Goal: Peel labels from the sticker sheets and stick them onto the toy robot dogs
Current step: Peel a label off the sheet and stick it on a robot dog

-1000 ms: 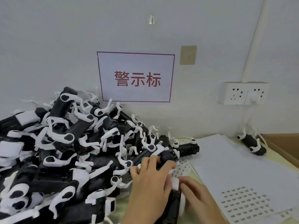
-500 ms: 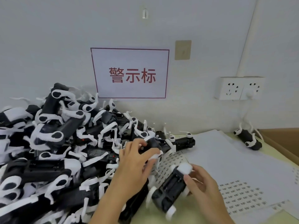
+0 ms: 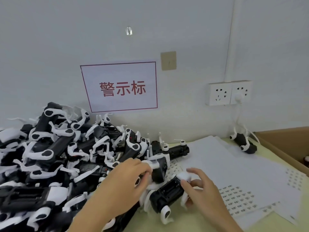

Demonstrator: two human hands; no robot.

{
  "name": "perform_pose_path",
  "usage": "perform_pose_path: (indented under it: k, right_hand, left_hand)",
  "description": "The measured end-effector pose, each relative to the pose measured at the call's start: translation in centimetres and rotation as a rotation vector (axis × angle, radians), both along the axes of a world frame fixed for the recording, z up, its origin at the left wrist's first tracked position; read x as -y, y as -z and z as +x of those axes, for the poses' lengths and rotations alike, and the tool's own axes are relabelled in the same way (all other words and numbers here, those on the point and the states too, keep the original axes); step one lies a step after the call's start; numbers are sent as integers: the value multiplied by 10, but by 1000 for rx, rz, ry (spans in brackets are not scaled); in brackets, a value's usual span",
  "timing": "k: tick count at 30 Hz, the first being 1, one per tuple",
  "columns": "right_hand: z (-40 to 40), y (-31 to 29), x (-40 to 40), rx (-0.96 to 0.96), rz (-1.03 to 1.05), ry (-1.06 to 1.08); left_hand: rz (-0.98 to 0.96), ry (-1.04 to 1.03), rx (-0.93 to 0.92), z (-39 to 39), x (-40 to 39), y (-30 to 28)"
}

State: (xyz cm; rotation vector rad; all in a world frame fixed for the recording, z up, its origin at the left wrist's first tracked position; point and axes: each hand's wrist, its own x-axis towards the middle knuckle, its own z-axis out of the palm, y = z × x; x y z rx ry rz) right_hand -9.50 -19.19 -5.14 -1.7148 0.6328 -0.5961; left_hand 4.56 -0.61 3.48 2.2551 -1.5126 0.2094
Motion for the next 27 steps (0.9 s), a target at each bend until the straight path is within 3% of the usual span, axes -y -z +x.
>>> perform_pose_path:
  k: [4,12,16,21,27]
  right_hand:
    - [-5,-3,6,-6,-60,-13]
    - [-8,-2,15,29,-18,64]
    - [-6,0,17,25,-30,115]
    - [-5,-2,18,56,41,107]
    - [-8,-1,18,110,-10,-55]
  left_hand:
    - [130,55,103,-20,2,-3]
    - [283,-123,114,-57,43,47]
    - [145,-206,-13,-56,52,63]
    - [-161,-270,-320,-50,53,77]
    - [-372,-268,-408,-53,56,88]
